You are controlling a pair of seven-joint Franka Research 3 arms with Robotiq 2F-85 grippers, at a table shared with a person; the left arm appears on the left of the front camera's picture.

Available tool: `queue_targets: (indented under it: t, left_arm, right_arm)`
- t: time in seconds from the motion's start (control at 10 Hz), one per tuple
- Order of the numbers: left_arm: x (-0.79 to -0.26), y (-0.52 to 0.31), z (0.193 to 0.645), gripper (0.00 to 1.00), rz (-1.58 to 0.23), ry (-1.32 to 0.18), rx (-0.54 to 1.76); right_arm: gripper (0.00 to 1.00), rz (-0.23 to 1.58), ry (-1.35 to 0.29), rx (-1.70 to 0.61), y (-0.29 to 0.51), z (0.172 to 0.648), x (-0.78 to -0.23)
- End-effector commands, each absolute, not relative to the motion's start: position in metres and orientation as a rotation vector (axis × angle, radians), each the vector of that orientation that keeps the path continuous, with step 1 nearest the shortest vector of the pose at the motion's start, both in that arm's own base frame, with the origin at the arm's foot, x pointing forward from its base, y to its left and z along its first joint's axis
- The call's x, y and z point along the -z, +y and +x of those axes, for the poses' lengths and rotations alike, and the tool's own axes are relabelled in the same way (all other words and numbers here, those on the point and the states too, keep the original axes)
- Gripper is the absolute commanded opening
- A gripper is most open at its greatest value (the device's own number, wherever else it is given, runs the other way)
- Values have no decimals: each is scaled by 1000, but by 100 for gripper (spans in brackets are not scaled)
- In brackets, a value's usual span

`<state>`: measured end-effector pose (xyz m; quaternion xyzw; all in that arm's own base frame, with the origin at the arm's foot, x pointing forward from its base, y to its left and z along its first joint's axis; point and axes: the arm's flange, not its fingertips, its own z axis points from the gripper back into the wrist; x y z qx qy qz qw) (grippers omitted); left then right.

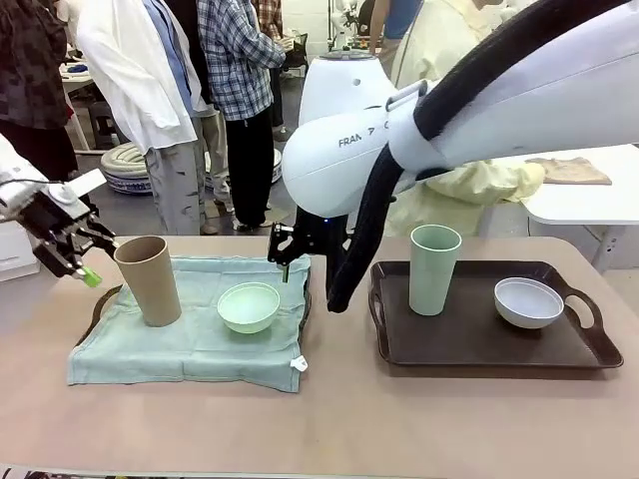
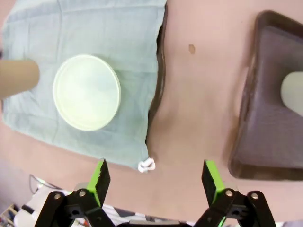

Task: Set up a tray with a mat and arrange the tableware.
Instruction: Place the Picnic Bowl and Reusable plastic cup back onto the Handle tray in front of the human's position.

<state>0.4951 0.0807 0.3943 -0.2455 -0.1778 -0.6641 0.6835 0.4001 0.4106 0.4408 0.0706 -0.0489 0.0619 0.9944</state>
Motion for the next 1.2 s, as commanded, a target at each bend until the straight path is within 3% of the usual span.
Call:
queue_targets:
  t: [0.0, 0.3, 0.6, 0.9, 1.1]
  left_arm:
    - [-429, 70, 479, 100, -361, -275, 1452]
    - [-484, 29, 452, 100, -223, -116, 1278]
    - [-520, -17, 431, 100, -36, -97, 994]
    - [-548, -65, 411, 100, -50, -64, 738]
    - [-562, -78, 406, 100, -98, -100, 662]
  right_arm:
    - [100, 111, -104, -105, 397, 374, -451]
    - [100, 49, -121, -151, 390, 350, -494]
    - [100, -14, -133, -136, 379, 338, -538]
    - [100, -50, -101, -86, 374, 346, -572]
    - [100, -62, -74, -59, 374, 378, -577]
